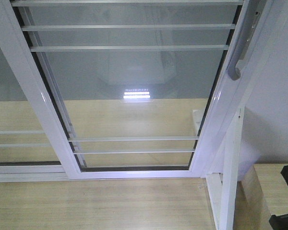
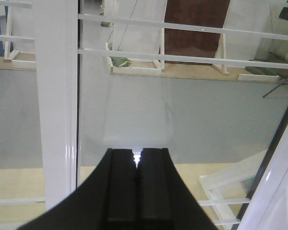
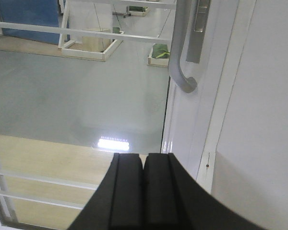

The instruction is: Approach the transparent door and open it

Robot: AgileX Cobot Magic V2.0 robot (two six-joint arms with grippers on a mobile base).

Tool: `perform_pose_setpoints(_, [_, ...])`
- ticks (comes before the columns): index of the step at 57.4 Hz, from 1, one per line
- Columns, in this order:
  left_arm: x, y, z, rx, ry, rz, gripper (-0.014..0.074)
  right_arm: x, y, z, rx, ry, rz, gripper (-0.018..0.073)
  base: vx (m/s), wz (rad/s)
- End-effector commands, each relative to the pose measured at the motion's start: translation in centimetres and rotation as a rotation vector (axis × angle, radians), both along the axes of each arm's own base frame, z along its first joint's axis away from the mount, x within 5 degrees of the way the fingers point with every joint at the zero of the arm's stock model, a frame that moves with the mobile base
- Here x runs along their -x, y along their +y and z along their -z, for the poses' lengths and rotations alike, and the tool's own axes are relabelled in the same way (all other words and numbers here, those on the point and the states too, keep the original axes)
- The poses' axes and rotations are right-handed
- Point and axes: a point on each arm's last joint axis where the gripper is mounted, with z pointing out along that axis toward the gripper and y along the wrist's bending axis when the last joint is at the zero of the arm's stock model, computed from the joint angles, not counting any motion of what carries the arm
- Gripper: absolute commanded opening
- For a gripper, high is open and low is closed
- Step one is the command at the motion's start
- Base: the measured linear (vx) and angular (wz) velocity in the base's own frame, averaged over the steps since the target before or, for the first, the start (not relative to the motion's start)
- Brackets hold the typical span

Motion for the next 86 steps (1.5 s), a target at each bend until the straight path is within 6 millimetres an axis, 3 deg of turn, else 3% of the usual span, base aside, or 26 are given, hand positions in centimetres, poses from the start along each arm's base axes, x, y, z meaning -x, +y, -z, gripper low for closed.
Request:
perform_pose_setpoints(1, [0.1,0.0,-1.4,0.023,-0.113,-0.004,0.0003,0.0,0.0,-0.7,-0.010,-0.093,0.007,-0.0004,0.08,0.02])
perform_pose_setpoints(71, [0.1,0.0,-1.5,0.023,-0.113,-0.005,0.0003,-0.2,0.0,-0.7,-0.008,-0.077,0.005,-0.0004,0.00,0.00])
perform_pose_setpoints(83, [0.1,0.1,-2.1,0.032,-0.179,-0.007,0.0003,-0.2,0.0,-1.5,-0.051,-0.168,0.008,-0.0004,0.00,0.00])
perform_pose_setpoints(84, [0.2,0.1,-3.1,0.047,-0.289,-0.011,0.0003,-0.2,-0.1,-2.6,-0.126,-0.277,0.014,-0.0004,0.00,0.00])
perform_pose_setpoints(86, [0.3,0.1,-3.4,0.034,-0.321,-0.013,0.0003,-0.1,-0.1,-3.1,-0.152,-0.319,0.019,-0.0004,0.00,0.00])
